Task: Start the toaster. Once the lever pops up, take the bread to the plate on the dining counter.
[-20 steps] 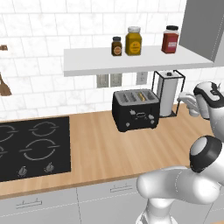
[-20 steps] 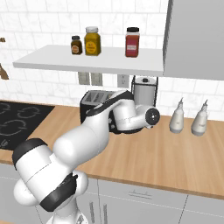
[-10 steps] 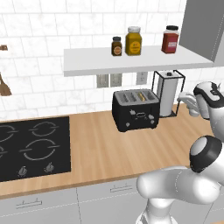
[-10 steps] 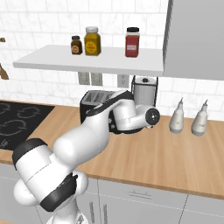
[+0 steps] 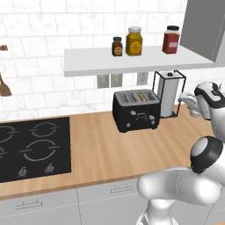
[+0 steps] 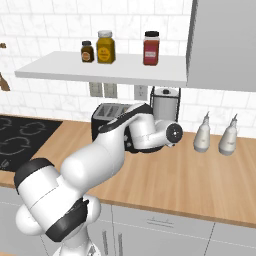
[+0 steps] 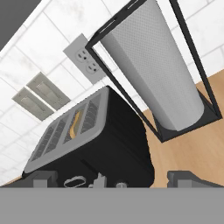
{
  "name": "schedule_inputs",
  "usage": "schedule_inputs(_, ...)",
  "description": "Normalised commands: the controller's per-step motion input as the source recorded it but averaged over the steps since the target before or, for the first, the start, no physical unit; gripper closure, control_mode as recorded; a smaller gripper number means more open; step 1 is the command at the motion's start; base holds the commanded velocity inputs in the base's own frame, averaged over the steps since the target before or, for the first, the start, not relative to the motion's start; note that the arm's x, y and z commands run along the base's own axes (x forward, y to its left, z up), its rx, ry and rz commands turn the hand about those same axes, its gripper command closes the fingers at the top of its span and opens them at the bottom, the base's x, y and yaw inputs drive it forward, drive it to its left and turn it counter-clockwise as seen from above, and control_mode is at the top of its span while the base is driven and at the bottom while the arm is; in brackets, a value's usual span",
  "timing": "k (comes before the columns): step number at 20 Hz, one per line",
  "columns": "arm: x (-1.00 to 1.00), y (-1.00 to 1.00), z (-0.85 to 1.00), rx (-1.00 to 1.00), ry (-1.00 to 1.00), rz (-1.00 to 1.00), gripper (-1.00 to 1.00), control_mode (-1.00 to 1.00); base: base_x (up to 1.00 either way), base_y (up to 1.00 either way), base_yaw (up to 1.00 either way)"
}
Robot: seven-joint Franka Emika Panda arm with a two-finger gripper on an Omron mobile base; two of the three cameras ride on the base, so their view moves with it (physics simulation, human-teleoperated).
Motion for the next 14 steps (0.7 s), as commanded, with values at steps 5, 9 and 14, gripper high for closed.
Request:
schedule_inputs(5,0.00,0.00,0.00,0.00,0.00,0.00,-1.00,-1.00,0.00,0.00,0.00)
schedule_inputs(9,0.00,0.00,0.00,0.00,0.00,0.00,-1.00,-1.00,0.00,0.00,0.00)
schedule_inputs(14,0.00,0.00,0.00,0.00,0.00,0.00,-1.00,-1.00,0.00,0.00,0.00)
